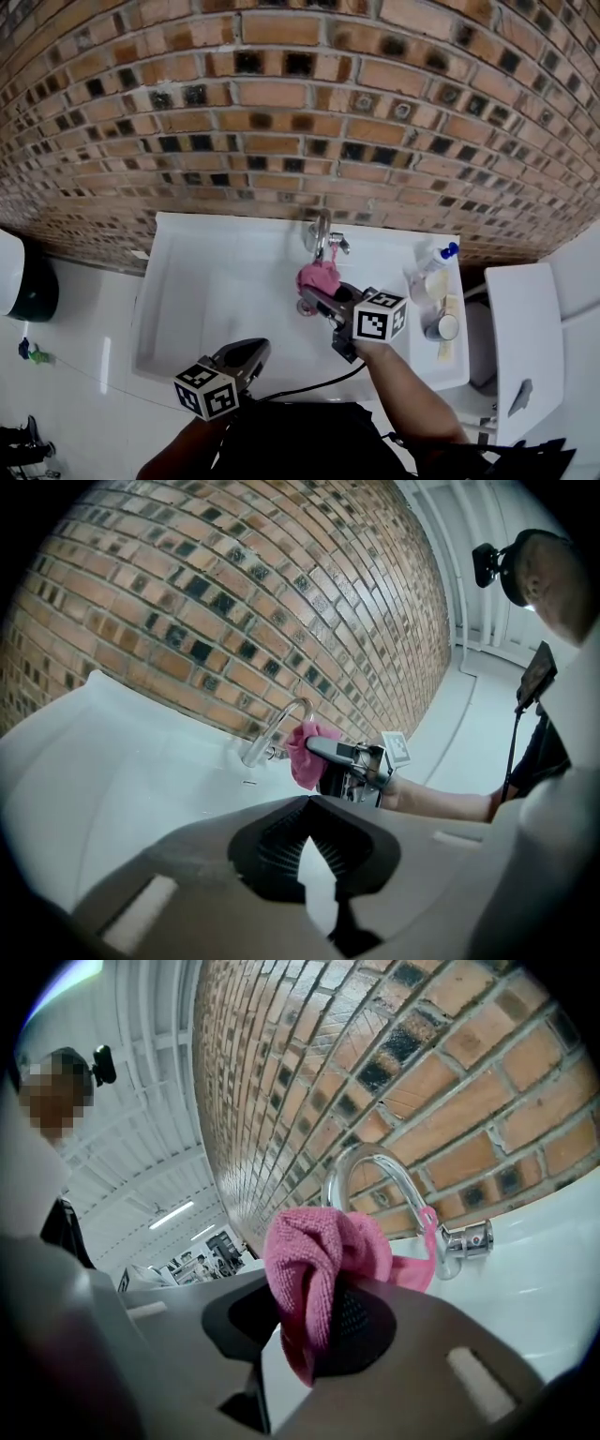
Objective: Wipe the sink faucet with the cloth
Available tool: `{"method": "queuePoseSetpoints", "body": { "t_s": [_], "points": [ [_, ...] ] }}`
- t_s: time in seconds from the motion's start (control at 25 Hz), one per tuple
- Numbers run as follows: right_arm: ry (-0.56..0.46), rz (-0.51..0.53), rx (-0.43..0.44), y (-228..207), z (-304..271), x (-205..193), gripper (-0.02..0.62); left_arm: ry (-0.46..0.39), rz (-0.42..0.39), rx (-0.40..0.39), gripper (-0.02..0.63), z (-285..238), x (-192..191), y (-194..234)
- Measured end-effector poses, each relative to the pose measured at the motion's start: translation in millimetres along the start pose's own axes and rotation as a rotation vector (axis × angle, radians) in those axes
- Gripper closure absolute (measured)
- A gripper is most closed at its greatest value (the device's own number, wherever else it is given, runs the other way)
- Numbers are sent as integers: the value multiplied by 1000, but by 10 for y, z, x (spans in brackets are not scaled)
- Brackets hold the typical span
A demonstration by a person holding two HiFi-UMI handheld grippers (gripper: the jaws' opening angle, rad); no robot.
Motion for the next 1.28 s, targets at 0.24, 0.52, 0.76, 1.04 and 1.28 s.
{"method": "queuePoseSetpoints", "body": {
  "t_s": [0.24,0.52,0.76,1.04,1.28],
  "points": [
    [28,28,-110,102,164,-184,511,73,59,-36,600,13,-116,86],
    [-66,15,-237,490,567,-328,510,176,-40,-167,600,69,-223,79],
    [-138,12,-318,834,868,-492,509,237,-125,-289,600,34,-335,-85],
    [-136,90,-327,1074,1147,-507,509,136,-102,-244,600,80,-99,-214],
    [-106,174,-250,1267,1456,-450,509,52,-126,-175,600,212,-153,-544]
  ]
}}
Point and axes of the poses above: the fingertips, and each gripper's own axes: z backward along the fingers, y to its left, x out of its top, the point moved 1 cm from there along z, backward along the fingers, and after that the axes turned 12 degrees about -y, right-handed, at the moved point
